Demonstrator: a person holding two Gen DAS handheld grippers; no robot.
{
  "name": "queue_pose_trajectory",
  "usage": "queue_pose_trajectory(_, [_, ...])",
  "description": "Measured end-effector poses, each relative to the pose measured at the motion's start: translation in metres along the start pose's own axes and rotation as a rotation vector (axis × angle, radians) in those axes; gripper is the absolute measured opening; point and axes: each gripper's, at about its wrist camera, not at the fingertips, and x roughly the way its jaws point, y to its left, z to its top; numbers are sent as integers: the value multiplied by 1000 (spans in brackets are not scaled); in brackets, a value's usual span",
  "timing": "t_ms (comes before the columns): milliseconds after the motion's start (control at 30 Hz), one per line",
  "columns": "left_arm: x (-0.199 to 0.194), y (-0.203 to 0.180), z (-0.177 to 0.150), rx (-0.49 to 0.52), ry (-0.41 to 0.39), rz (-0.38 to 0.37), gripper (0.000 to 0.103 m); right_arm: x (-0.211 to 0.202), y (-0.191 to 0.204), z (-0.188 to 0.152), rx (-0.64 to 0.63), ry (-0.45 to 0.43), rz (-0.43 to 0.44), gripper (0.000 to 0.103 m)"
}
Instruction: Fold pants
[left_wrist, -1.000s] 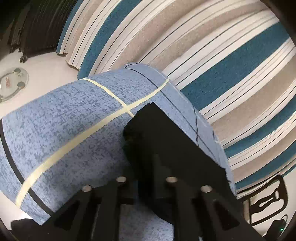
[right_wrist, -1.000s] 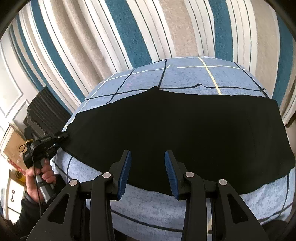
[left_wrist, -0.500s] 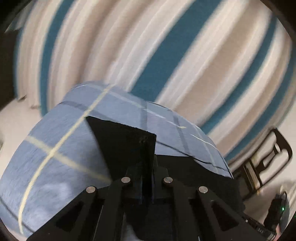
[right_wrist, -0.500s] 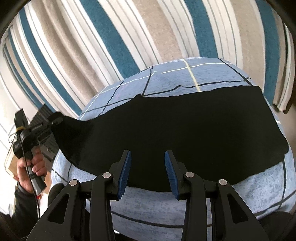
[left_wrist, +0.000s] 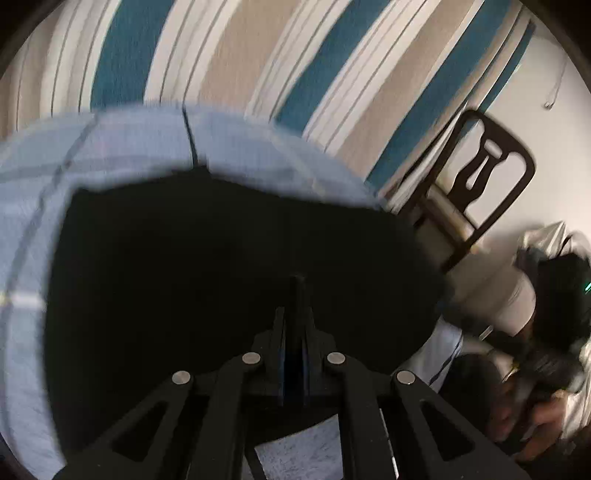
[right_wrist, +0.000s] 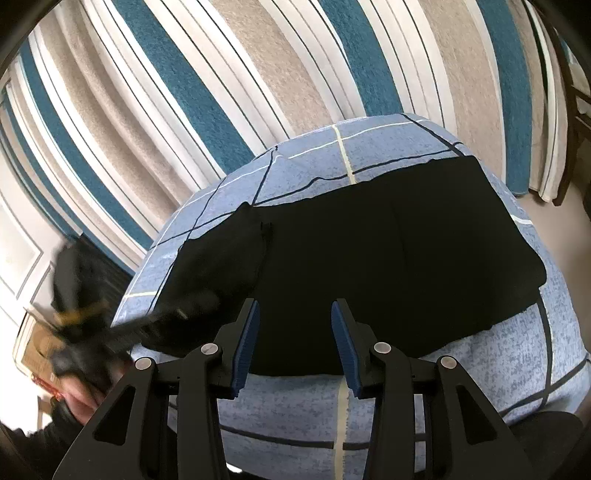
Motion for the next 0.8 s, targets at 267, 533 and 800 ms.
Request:
queue_pose_trajectory(267, [-7,0,-6,-10,11,-51,16,10,4,2,7,10,49,42])
queue_pose_trajectory(533, [-52,11,-13,-28,-81,-74,37,30,16,5,-9,60,94,42])
queue_pose_trajectory(800, [-87,83,-11,-155,-159,143,39,71,31,13,-33,141,132,42])
